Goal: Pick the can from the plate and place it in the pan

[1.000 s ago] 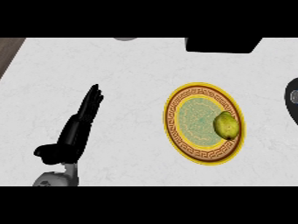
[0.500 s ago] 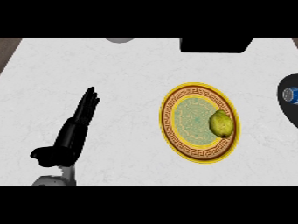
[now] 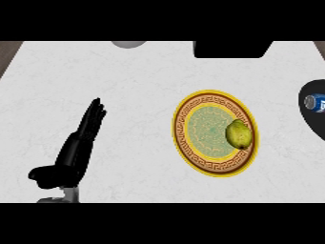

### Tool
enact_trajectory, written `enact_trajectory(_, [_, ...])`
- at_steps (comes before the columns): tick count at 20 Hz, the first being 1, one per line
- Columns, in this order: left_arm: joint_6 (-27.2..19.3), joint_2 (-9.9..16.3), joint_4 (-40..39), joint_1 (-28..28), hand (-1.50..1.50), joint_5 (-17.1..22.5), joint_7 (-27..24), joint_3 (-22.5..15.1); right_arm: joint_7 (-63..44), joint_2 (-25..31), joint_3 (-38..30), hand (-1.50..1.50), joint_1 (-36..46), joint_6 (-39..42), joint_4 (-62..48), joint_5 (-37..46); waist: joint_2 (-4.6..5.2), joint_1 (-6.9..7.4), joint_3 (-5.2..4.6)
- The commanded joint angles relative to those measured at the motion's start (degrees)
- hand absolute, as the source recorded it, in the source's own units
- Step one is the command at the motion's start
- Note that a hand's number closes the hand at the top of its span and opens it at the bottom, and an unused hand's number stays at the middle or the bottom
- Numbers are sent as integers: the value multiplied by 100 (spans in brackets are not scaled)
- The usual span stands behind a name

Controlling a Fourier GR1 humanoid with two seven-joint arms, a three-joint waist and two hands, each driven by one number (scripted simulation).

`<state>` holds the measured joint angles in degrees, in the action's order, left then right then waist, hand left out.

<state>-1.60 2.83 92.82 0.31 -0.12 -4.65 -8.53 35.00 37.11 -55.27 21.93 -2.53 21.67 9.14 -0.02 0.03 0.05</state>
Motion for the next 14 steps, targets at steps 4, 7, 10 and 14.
enact_trajectory(4, [144, 89, -257, -89, 0, 46, -153, 250, -247, -391, 506, -150, -826, 274, 1313, -435, -17, -51, -14])
enact_trajectory(7, [-111, -238, -67, -7, 0, -258, -100, -160, -187, -1015, 690, -150, -1215, -35, 1817, -520, -9, -29, -9])
enact_trajectory(10, [11, -41, -497, -461, 0, -42, -84, 373, -1010, -1146, 1013, -150, -1426, -71, 2935, -683, -8, -39, -11])
enact_trajectory(14, [-122, -168, 413, 164, 0, -238, 214, -114, -1115, -999, 999, -150, -2058, 166, 3298, -843, -15, -28, -9])
